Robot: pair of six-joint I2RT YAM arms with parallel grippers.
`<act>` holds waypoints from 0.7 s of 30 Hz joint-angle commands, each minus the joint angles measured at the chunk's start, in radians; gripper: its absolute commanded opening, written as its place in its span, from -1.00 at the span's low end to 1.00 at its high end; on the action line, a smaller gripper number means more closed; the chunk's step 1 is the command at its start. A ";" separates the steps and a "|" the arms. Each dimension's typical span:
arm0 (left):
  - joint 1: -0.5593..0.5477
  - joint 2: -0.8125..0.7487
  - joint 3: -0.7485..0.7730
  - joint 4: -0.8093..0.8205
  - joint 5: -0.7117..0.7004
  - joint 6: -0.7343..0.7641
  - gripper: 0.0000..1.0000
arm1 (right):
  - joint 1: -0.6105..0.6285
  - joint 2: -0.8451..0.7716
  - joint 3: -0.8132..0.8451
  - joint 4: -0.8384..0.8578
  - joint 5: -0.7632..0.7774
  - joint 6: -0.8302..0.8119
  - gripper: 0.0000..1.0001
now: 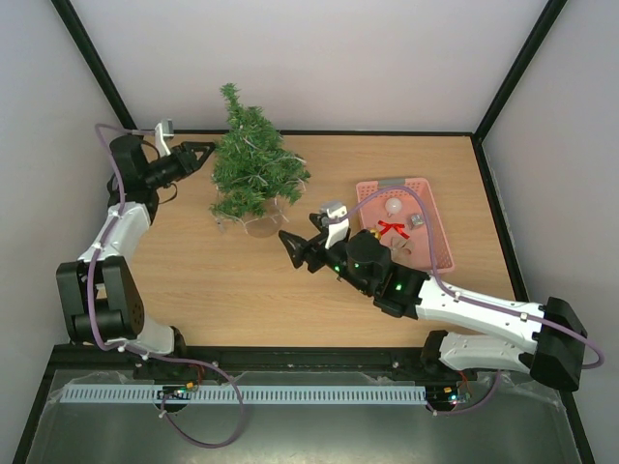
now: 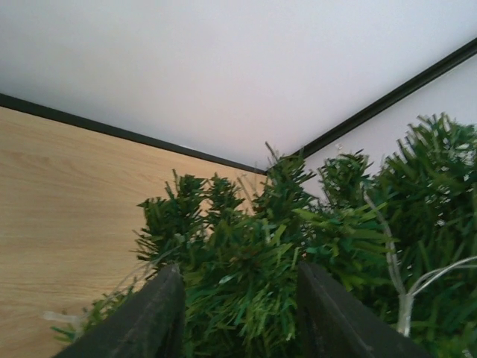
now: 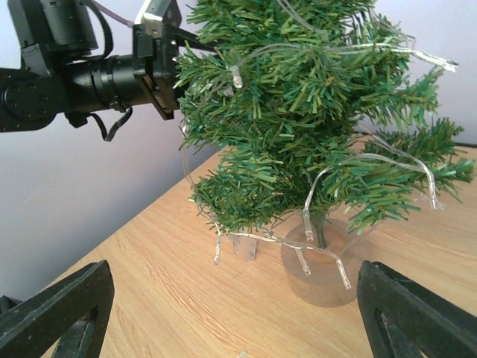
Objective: Decorate the small christmas tree
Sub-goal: Wrap the decoration item around the Christmas tree.
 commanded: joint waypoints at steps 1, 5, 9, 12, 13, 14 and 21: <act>-0.014 0.011 0.018 0.112 0.062 -0.054 -0.22 | 0.005 0.004 0.003 -0.006 0.077 0.066 0.69; -0.026 0.001 0.019 0.055 0.027 -0.041 -0.62 | 0.005 0.079 -0.009 0.028 0.035 0.160 0.59; -0.035 -0.024 0.009 -0.004 -0.023 -0.014 -0.93 | 0.005 0.131 -0.012 0.069 0.017 0.222 0.53; -0.040 -0.051 0.010 -0.084 -0.077 0.011 -0.95 | 0.005 0.145 -0.012 0.070 0.036 0.228 0.52; -0.041 -0.064 0.008 -0.109 -0.097 0.018 -0.95 | 0.005 0.147 -0.013 0.072 0.046 0.229 0.51; -0.041 -0.077 0.003 -0.128 -0.115 0.019 -0.95 | 0.005 0.152 -0.015 0.073 0.056 0.233 0.48; -0.052 -0.188 -0.078 -0.119 -0.161 -0.050 -0.95 | 0.002 0.180 -0.018 0.089 0.078 0.241 0.28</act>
